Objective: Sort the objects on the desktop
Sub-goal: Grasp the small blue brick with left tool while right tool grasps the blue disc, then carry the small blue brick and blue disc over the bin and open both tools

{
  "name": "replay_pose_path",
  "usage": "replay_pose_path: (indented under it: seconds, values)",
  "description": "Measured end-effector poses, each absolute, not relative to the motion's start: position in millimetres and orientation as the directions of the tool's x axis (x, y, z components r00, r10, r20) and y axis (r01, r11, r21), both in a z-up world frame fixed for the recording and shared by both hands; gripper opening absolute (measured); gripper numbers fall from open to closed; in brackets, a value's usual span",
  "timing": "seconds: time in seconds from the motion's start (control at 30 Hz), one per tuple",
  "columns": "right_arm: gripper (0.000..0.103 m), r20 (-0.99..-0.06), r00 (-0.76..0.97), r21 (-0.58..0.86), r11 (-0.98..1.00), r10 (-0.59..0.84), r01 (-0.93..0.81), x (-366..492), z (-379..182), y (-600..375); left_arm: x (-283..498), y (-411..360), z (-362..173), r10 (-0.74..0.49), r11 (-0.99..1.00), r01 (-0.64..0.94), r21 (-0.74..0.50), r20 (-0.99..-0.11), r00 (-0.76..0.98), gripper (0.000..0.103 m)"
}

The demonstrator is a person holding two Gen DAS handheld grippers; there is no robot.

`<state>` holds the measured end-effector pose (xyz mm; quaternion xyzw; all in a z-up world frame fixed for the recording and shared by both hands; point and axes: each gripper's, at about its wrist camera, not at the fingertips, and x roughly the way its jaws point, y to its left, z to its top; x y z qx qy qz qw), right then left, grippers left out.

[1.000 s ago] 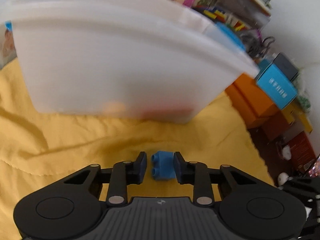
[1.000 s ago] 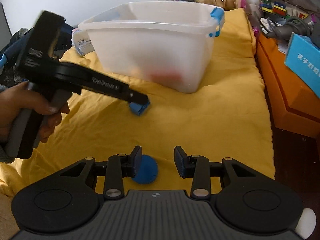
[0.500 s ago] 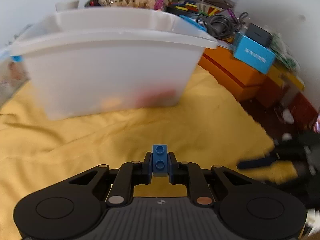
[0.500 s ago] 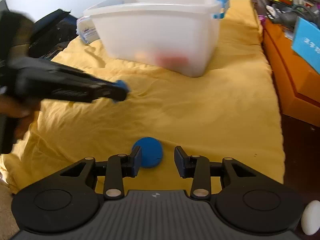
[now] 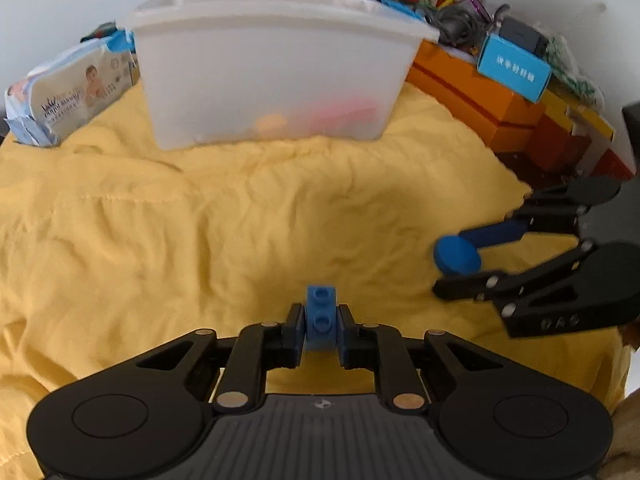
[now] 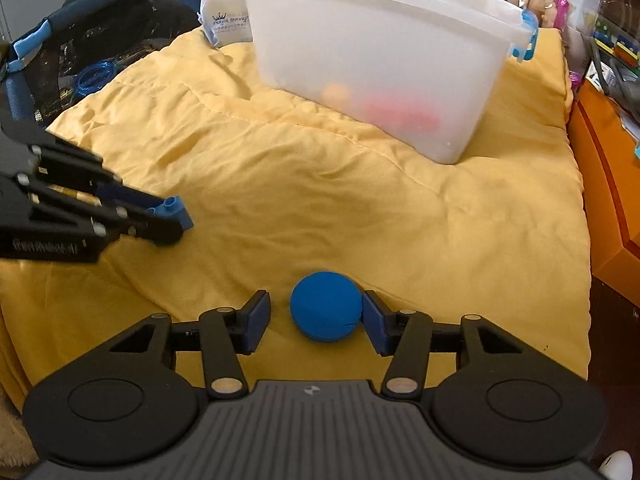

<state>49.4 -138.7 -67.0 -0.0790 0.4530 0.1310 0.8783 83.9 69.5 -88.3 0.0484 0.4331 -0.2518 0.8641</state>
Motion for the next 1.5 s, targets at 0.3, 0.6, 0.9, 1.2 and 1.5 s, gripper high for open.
replay_pose_path:
  seconds: [0.3,0.6,0.9,1.2,1.5]
  values:
    - [0.042,-0.789,0.596,-0.053,0.949,0.152,-0.312,45,-55,-131,77,70,-65,-0.426,0.846,0.523,-0.106,-0.723,0.543,0.019]
    - [0.042,-0.682,0.721,-0.128,0.951,0.123,-0.283,69,3,-135,101,73,6,-0.459,0.838,0.542,-0.062,-0.618,0.639,0.019]
    - [0.042,-0.722,0.678,-0.062,0.963,0.139,-0.264,71,-13,-138,91,63,-56,-0.420,0.829,0.549,-0.104,-0.764,0.490,0.039]
    - [0.042,-0.748,0.652,-0.050,0.969,0.125,-0.243,60,-21,-145,87,63,-58,-0.401,0.826,0.561,-0.053,-0.754,0.520,0.017]
    - [0.042,-0.589,0.799,-0.133,0.960,0.122,-0.245,88,45,-146,144,64,51,-0.428,0.839,0.541,0.052,-0.552,0.716,0.017]
